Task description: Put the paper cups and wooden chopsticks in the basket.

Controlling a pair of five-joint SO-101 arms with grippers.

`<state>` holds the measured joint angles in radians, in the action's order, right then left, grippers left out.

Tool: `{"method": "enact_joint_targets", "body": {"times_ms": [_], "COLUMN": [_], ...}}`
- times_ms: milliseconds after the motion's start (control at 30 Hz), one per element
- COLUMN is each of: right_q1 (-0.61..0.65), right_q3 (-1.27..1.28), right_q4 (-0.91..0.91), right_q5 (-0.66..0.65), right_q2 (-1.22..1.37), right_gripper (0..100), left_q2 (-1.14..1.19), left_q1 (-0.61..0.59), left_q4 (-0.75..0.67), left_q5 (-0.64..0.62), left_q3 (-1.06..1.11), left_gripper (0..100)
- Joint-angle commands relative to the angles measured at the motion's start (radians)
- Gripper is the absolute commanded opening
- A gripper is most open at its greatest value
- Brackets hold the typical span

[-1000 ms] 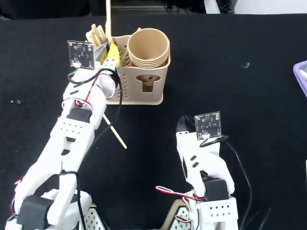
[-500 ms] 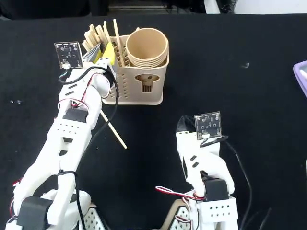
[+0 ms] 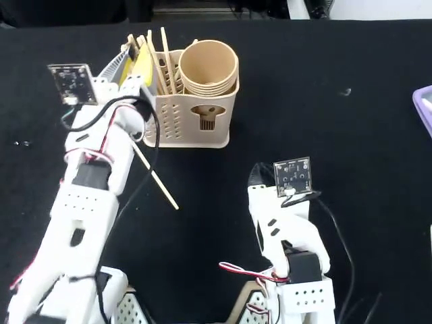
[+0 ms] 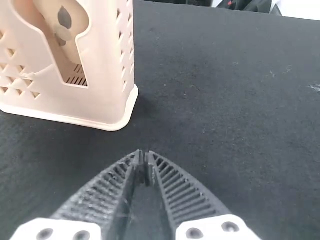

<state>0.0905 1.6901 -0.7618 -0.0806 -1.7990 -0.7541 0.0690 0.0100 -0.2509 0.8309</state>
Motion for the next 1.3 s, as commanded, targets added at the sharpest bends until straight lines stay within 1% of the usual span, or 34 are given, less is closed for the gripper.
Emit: {"method": "enact_joint_targets", "body": {"times_ms": [0, 100, 233, 300, 367, 433, 533, 633, 733, 833, 933, 1033, 1167, 1267], "right_q1": [0.011, 0.014, 0.015, 0.017, 0.017, 0.02, 0.077, 0.173, 0.302, 0.453, 0.578, 0.652, 0.68, 0.681], "right_q3": [-0.005, -0.012, -0.05, -0.09, -0.143, -0.196, -0.277, -0.364, -0.4, -0.367, -0.305, -0.286, -0.325, -0.42], "right_q4": [0.018, 0.014, -0.017, -0.06, -0.092, -0.118, -0.164, -0.199, -0.207, -0.19, -0.083, 0.069, 0.267, 0.35], "right_q5": [-0.011, -0.009, -0.009, -0.009, -0.009, -0.009, -0.041, -0.083, -0.087, -0.084, -0.084, -0.084, -0.084, -0.084], "right_q2": [-0.079, -0.079, -0.076, -0.077, -0.071, -0.071, -0.07, -0.068, -0.058, 0.027, 0.188, 0.386, 0.688, 0.931], "right_gripper": [1.6, 1.8, 9.2, 10.3, 10.2, 10.2, 10.2, 10.2, 10.2, 10.2, 10.2, 10.2, 10.2, 10.2], "left_q2": [-0.189, -0.339, -0.512, -0.578, -0.611, -0.614, -0.591, -0.565, -0.554, -0.555, -0.555, -0.555, -0.555, -0.555], "left_q1": [-0.05, -0.157, -0.366, -0.466, -0.555, -0.605, -0.604, -0.61, -0.611, -0.611, -0.611, -0.611, -0.611, -0.611], "left_q4": [0.276, 0.508, 0.7, 0.73, 0.732, 0.724, 0.681, 0.611, 0.543, 0.519, 0.511, 0.479, 0.423, 0.42], "left_q5": [0.034, 0.137, 0.164, 0.167, 0.167, 0.164, 0.164, 0.16, 0.16, 0.158, 0.153, 0.11, 0.103, 0.103], "left_q3": [-0.038, -0.007, 0.107, 0.193, 0.286, 0.369, 0.479, 0.562, 0.631, 0.651, 0.664, 0.685, 0.716, 0.719], "left_gripper": [10, 10, 10, 10, 10, 10, 10, 10, 10, 10, 10, 10, 10, 10]}}
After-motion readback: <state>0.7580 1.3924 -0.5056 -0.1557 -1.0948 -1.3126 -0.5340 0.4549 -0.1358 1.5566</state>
